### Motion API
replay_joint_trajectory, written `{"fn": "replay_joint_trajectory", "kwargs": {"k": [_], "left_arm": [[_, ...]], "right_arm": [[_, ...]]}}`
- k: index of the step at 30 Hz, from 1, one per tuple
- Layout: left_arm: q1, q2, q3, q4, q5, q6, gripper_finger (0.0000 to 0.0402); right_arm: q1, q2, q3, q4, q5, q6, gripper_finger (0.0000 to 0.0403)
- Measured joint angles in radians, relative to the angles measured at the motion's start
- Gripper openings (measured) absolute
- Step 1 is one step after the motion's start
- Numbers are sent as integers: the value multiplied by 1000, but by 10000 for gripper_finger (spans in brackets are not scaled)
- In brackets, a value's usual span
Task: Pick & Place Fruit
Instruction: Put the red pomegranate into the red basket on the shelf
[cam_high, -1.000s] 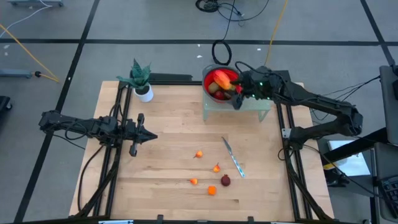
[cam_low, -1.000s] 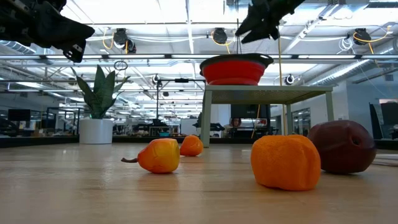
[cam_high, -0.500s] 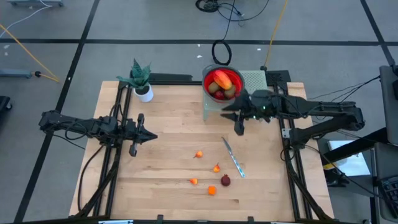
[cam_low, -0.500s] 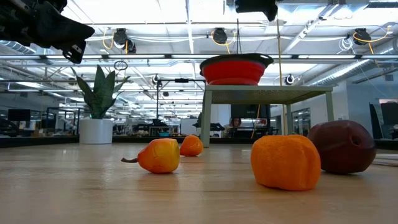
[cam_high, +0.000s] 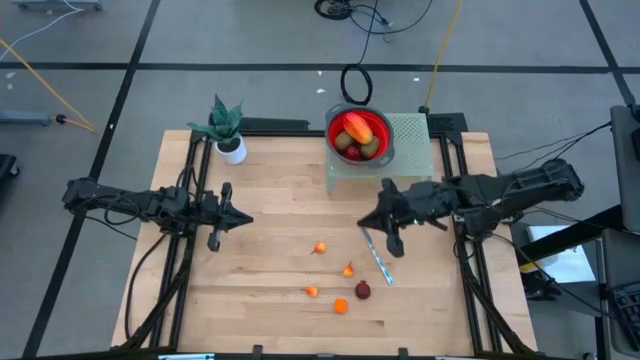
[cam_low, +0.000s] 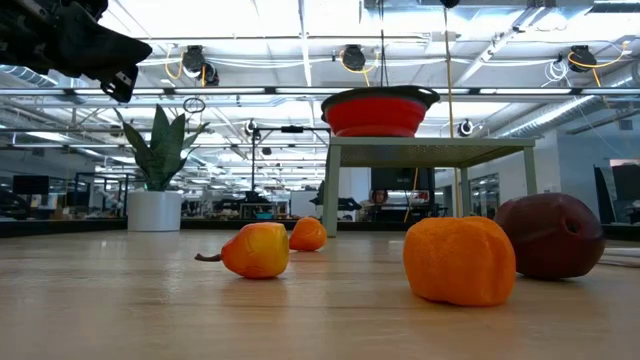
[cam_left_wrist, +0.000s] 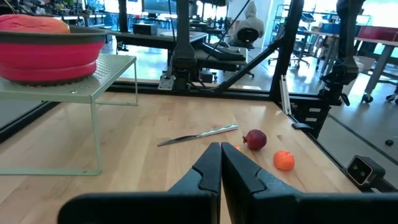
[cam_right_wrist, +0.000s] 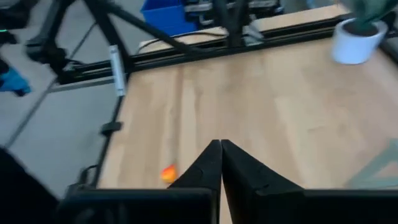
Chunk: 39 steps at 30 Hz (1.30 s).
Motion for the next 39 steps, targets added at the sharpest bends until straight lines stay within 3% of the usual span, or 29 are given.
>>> {"fn": "replay_joint_trajectory", "kwargs": {"k": [9,22,32,39], "left_arm": [[0,0,0,0,0,11,10],[0,0,0,0,-1,13,10],[0,0,0,0,-1,-16,10],[0,0,0,0,-1,-19,10]], "right_arm": [[124,22,0,-40,-1,-15,3],[255,132,0,-130,-8,129,1],[370,257,0,-129,-9,114,1],[394,346,0,-126,-65,3,1]]}}
